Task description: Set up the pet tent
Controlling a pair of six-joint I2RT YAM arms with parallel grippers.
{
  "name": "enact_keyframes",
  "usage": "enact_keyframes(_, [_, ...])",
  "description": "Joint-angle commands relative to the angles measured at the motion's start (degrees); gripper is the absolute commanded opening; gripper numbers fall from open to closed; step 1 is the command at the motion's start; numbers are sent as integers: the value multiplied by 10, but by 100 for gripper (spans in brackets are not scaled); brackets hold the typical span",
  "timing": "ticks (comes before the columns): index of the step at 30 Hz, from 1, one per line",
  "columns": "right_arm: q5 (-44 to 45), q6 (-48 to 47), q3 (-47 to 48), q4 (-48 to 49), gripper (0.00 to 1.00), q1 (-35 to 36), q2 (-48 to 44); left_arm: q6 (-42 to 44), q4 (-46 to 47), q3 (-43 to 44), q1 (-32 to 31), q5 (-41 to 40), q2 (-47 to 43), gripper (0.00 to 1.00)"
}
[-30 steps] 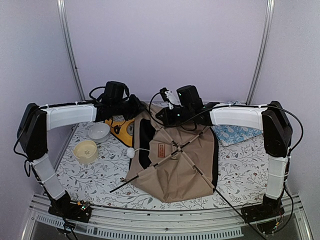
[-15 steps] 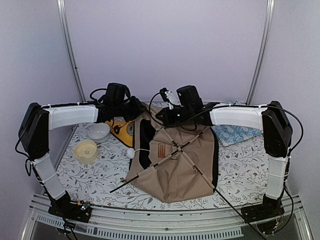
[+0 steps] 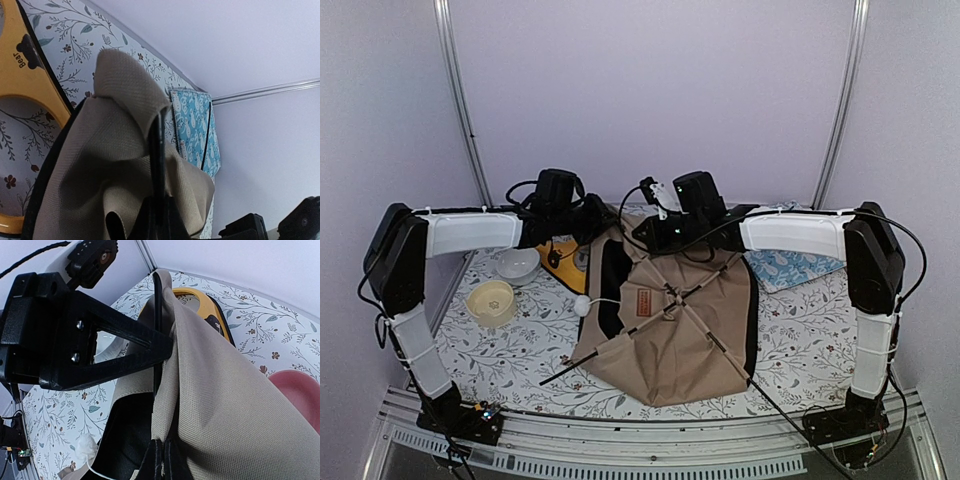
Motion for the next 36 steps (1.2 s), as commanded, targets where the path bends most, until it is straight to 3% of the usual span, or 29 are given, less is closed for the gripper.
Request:
enact_keyframes(1, [-10,-2,20,7,0,1,0,9,12,-5,25,-1,6,0])
enact_keyframes(10, [-73,-26,149,-51,0,-17,60,111,-57,125,165,37,26,0])
enact_keyframes(17, [-115,-28,273,-75,1,-34,143,157,-78,214,221,104,94,0])
enact_keyframes(23, [-125,-36,330,-82,29,-39,181,205,-78,264,247,144,157,0])
enact_keyframes(29, [-132,-44,270,-105,53,-40,128,241,-79,312,275,190,211,0])
enact_keyframes(36, [-115,-50,62,-95,59,-24,-7,251,-105,381,294,204,250,0])
